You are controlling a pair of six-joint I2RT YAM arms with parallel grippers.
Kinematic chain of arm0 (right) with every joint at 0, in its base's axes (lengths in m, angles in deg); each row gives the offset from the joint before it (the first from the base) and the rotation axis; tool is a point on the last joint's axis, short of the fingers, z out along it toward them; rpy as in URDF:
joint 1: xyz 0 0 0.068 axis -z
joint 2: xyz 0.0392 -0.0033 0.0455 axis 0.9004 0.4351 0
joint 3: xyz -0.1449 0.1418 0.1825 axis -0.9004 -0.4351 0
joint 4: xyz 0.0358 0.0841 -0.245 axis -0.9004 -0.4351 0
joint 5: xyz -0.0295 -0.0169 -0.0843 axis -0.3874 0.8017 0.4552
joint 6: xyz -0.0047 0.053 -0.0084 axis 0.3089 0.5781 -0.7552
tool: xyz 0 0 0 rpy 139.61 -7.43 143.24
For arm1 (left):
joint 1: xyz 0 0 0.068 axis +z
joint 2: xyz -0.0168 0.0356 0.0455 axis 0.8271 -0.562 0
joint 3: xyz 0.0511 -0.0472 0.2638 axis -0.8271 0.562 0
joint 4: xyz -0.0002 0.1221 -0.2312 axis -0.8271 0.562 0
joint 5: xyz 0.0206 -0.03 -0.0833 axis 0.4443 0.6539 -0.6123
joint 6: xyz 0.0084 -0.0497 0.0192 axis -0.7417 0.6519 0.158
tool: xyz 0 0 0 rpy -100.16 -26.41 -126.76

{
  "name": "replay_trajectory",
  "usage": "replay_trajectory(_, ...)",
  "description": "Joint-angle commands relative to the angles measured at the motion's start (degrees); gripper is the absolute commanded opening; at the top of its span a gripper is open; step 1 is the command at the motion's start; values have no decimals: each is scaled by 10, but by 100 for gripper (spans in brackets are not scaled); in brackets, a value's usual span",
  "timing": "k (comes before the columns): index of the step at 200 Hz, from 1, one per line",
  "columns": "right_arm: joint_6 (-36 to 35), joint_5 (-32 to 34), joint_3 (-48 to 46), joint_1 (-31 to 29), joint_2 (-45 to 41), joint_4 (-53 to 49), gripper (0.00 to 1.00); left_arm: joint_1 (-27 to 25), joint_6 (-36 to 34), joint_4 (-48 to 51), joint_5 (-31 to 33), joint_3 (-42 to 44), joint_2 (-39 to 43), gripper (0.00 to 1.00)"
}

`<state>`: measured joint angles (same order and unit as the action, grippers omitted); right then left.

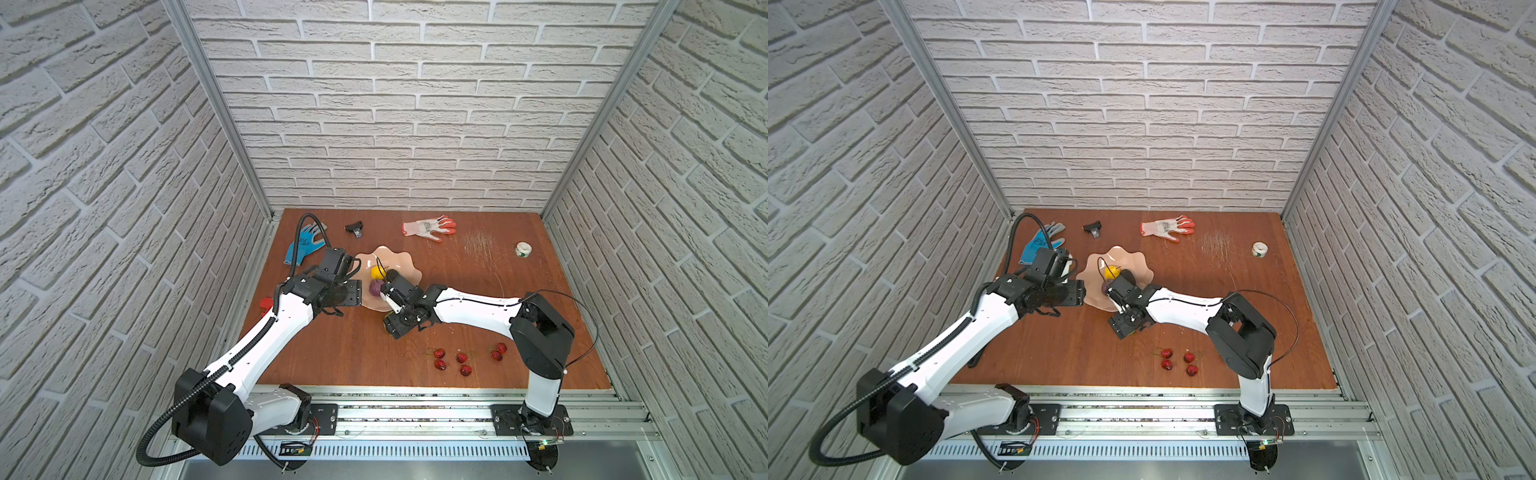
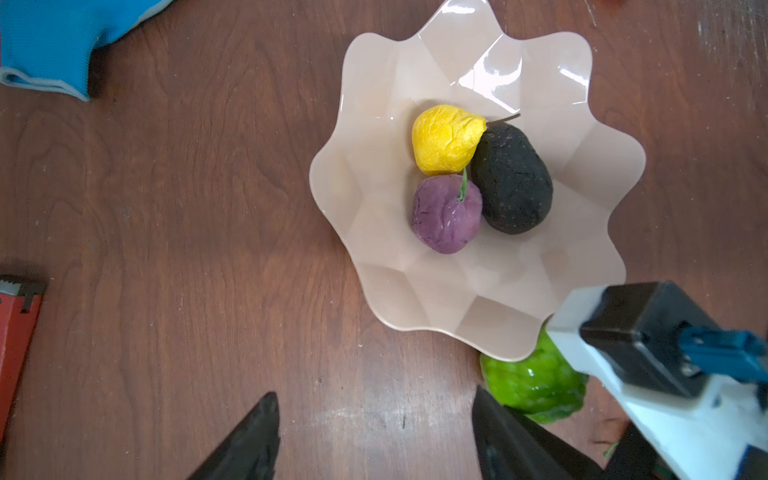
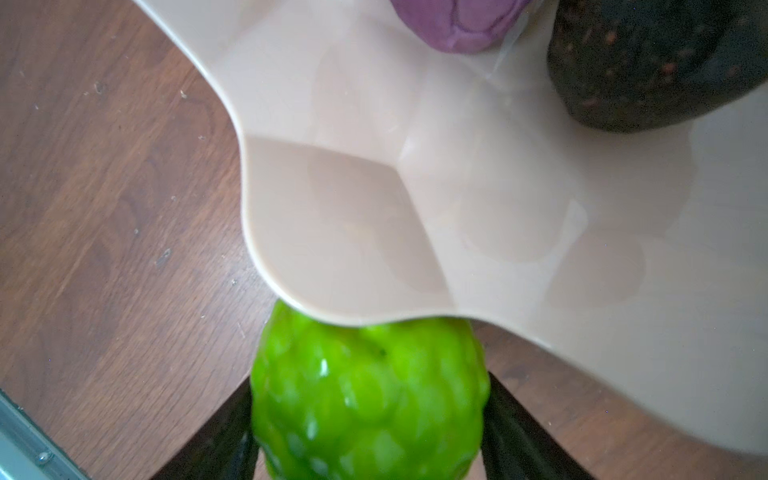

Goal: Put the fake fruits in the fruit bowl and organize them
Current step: 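Close the right gripper on the green custard apple beside the bowl, then lift the green custard apple and lower it into the bowl with the right gripper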

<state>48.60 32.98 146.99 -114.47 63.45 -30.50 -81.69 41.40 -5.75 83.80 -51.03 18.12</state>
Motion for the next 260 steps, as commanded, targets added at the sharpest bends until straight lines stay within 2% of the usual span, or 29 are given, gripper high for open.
replay_trajectory(1, 1, -1, -24, -3, -32, -26, 66, 4, 3, -4, 7, 7, 9, 73)
replay_trajectory(86, -9, -16, -35, -3, -65, -47, 63, 6, 10, -11, 3, 17, 11, 73)
replay_trajectory(185, -17, -27, -23, -3, -98, -57, 63, 11, 17, -18, -5, 24, 10, 73)
replay_trajectory(260, -30, -42, 85, 2, -90, -94, 62, 25, 29, -12, -11, 38, 31, 73)
